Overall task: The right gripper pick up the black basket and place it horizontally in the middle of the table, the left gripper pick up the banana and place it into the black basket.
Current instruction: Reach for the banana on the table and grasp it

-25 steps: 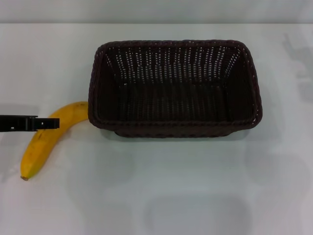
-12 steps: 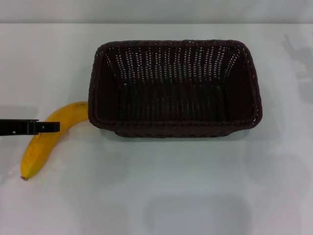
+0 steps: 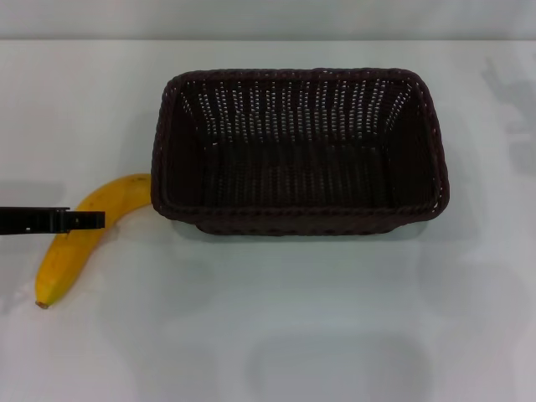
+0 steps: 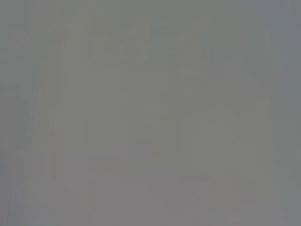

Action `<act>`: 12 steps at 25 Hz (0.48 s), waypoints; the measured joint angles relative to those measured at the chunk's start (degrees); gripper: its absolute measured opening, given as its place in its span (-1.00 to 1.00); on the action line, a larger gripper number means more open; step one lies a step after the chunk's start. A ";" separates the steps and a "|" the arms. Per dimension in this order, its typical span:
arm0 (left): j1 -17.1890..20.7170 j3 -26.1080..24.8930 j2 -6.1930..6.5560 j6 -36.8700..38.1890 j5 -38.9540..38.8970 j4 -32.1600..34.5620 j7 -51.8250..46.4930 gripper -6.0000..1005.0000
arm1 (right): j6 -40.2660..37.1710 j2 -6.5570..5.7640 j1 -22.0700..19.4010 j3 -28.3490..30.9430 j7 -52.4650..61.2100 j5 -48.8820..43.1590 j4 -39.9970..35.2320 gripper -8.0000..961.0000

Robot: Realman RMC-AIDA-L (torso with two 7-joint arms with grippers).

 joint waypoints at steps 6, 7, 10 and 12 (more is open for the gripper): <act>-1.26 -0.31 0.02 0.28 0.28 -2.10 0.03 0.75 | 0.00 0.02 0.10 0.00 0.00 0.00 0.02 0.66; -1.32 -0.32 0.04 0.41 0.30 -2.29 0.03 0.75 | -0.01 0.02 0.13 0.00 0.00 0.00 0.08 0.66; -1.53 -0.48 0.10 0.80 0.33 -2.45 0.04 0.75 | -0.06 0.02 0.16 0.00 0.00 0.00 0.19 0.66; -1.79 -0.93 0.11 0.83 0.34 -2.59 0.04 0.74 | -0.07 0.02 0.16 0.00 0.00 0.00 0.22 0.66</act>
